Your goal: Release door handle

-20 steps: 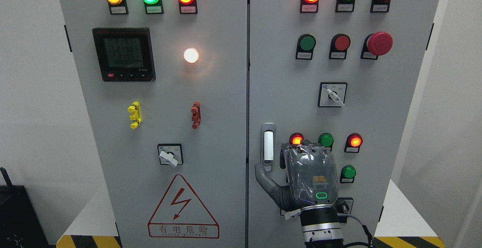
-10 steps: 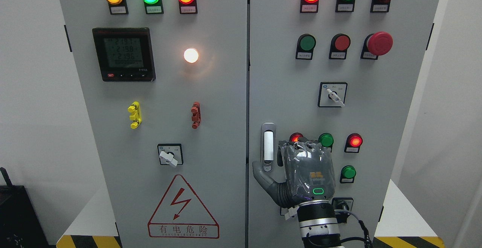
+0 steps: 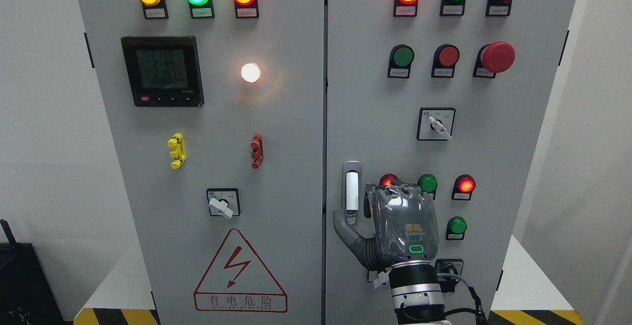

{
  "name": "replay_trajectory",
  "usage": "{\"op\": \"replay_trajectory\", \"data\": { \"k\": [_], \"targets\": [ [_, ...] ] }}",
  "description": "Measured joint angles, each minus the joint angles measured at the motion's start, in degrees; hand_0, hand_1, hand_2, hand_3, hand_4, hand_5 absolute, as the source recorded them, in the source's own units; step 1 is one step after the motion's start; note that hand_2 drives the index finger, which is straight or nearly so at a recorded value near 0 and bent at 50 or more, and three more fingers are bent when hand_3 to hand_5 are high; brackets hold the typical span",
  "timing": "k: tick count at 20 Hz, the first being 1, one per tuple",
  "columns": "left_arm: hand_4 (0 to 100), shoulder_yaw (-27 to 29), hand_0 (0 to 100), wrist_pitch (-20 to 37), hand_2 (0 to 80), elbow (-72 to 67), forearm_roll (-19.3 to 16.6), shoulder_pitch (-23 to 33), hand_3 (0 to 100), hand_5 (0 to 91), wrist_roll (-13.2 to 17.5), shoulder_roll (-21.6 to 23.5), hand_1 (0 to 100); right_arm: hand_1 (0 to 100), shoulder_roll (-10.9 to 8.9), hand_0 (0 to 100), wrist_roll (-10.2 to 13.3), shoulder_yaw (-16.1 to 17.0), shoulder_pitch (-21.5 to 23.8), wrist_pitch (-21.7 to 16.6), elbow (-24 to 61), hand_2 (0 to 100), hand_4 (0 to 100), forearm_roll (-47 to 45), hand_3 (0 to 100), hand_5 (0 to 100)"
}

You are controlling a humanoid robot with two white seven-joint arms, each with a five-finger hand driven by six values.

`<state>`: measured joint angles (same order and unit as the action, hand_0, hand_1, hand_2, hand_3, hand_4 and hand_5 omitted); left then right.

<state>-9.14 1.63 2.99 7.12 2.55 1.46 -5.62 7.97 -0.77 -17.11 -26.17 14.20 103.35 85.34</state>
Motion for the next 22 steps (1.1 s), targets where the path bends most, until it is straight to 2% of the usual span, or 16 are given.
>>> {"op": "replay_trajectory", "data": {
  "k": [15, 22],
  "targets": [
    [0, 0.0, 0, 0.0, 4.7, 0.0, 0.0, 0.0, 11, 0.0, 0.0, 0.0, 0, 41, 0.09, 32, 0.0, 0.2, -0.47, 1.37, -0.48, 77, 77, -0.34, 99, 69],
    [0, 0.0, 0, 0.0, 4.8, 0.0, 0.0, 0.0, 11, 0.0, 0.0, 0.0, 0, 41, 0.11, 38, -0.08, 0.29, -0.44, 1.59, -0.49, 77, 77, -0.58, 99, 69]
  ]
}}
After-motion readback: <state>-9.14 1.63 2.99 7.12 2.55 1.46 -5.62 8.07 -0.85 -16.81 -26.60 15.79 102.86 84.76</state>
